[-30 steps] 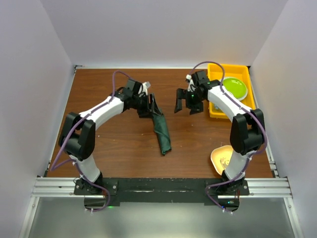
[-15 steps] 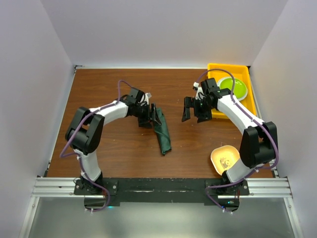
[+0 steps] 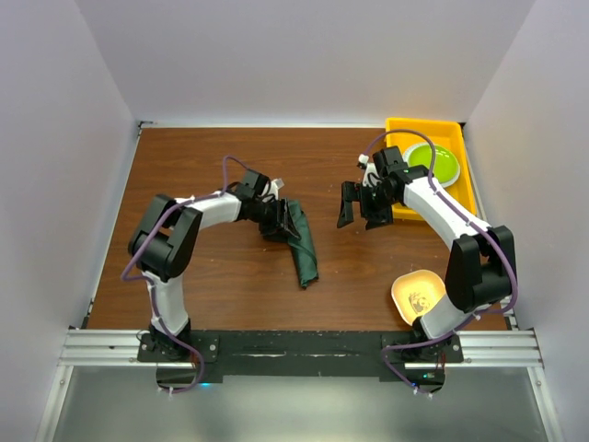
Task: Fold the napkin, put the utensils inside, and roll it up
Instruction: Neatly place the rolled napkin to the corner
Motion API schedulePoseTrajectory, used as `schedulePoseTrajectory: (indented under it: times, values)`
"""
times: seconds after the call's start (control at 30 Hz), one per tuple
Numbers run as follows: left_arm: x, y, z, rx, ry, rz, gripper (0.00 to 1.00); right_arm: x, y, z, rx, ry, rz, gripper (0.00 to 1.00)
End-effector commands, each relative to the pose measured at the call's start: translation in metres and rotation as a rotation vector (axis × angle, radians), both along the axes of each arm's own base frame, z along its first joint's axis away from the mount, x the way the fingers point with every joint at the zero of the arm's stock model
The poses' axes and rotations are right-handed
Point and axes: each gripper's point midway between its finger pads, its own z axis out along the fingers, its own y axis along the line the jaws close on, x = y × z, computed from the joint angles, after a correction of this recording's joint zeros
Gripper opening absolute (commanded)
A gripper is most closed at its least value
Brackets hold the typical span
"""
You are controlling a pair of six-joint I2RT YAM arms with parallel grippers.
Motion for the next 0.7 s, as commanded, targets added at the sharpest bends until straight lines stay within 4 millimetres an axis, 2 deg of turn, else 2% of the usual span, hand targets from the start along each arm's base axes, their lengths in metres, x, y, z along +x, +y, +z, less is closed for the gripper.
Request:
schedulePoseTrajectory:
  times: [0.0, 0.17, 0.4, 0.5, 0.67]
  values:
    - [0.002, -0.002, -0.009, -0.023, -0.01, -0.014, 0.45, 0.008, 0.004, 0.02, 0.023, -0.062, 0.02, 0.98]
    - [0.007, -0.009, -0.003, -0.066, -0.044, -0.028, 0.4, 0.01, 0.004, 0.026, 0.023, -0.07, 0.019, 0.98]
    - [0.007, -0.019, -0.011, -0.096, -0.039, -0.062, 0.35, 0.012, 0.003, 0.031, 0.014, -0.075, 0.024, 0.98]
    - [0.003, -0.034, -0.011, -0.124, -0.039, -0.087, 0.35, 0.014, 0.002, 0.035, 0.006, -0.083, 0.023, 0.98]
    - [-0.007, -0.071, -0.006, -0.169, -0.049, -0.149, 0.34, 0.017, -0.001, 0.046, -0.012, -0.107, 0.012, 0.98]
